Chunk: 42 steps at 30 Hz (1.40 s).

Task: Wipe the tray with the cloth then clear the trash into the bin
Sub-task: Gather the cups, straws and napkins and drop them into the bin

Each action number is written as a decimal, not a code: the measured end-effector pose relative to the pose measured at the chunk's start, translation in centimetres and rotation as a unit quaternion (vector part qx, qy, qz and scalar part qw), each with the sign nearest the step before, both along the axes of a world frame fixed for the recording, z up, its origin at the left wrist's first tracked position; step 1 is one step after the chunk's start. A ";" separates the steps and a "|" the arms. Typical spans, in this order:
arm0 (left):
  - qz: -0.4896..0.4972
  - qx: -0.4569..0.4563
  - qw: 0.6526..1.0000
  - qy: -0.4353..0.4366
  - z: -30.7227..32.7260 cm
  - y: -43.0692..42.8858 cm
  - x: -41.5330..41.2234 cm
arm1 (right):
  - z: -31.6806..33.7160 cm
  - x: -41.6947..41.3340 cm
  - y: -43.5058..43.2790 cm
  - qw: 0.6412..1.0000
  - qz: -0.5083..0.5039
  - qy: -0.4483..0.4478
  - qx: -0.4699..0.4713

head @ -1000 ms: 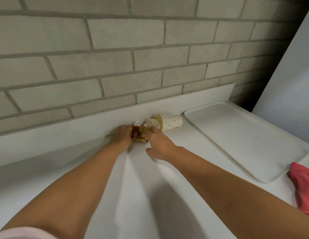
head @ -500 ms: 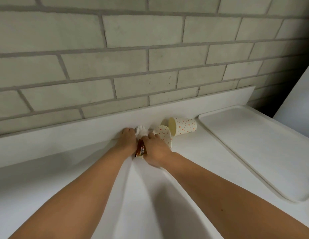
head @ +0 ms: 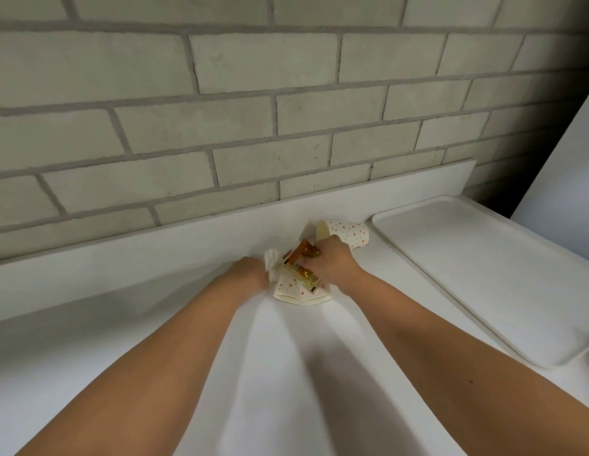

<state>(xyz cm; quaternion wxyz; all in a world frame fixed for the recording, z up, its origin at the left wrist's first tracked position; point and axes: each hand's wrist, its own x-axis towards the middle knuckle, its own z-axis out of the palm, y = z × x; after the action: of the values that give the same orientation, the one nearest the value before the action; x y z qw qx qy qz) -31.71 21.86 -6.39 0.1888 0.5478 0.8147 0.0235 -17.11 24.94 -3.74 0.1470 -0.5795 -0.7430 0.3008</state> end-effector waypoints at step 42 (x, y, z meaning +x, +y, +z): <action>0.032 0.087 0.993 -0.069 2.6 -9.0 15.1 | 4.2 21.1 -12.4 0.984 -0.063 0.057 -0.159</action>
<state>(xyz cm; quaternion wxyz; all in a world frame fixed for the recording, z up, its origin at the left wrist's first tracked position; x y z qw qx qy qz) -16.58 12.88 -3.76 0.1953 0.5331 0.8115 0.1384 4.03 12.52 0.48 0.1138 -0.6233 -0.6380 0.4377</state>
